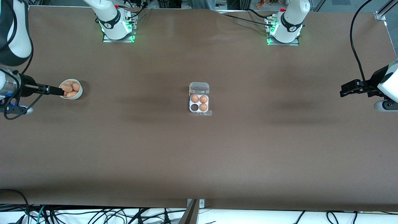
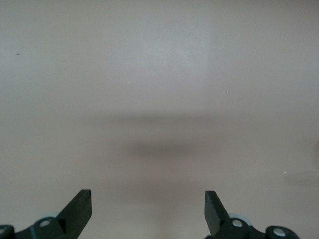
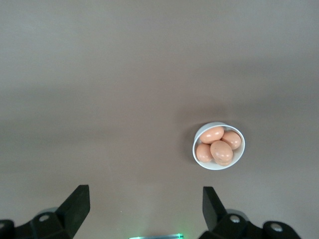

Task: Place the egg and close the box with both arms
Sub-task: 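Move the right gripper over the white egg bowl and lower, then grasp a brown egg from the bowl with the right gripper, then carry the egg with the right gripper over the plastic egg box, then lower the egg into the empty box slot and open the right gripper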

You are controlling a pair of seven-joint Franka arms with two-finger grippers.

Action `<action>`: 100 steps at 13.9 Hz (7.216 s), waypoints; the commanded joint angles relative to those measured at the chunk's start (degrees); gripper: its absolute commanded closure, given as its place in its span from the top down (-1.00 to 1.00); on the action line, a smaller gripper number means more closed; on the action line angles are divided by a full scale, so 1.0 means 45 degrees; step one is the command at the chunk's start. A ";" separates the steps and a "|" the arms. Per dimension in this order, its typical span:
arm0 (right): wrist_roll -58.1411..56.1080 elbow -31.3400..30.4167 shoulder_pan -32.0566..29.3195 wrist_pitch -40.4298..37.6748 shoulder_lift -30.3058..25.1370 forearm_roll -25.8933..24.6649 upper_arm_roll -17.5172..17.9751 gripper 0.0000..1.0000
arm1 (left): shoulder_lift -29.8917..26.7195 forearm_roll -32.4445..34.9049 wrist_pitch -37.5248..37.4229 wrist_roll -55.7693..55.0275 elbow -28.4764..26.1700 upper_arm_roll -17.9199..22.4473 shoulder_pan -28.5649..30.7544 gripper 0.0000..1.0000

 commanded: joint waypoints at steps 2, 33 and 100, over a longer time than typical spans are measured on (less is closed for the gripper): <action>-0.0323 -0.1596 -0.0283 0.1039 -0.0209 -0.0161 -0.0303 1.00 | 0.0078 0.0031 -0.0203 0.0102 0.0224 -0.0010 0.0012 1.00; -0.5813 -0.8281 -0.0283 0.8877 0.0044 0.0034 -0.3059 0.42 | 0.0274 0.0031 -0.0203 0.0161 0.0263 -0.0010 -0.0027 1.00; 1.0242 0.3223 1.0225 0.6396 0.6997 0.5347 -0.0149 -0.19 | 0.0274 0.0031 -0.0203 0.0220 0.0224 -0.0010 0.0110 1.00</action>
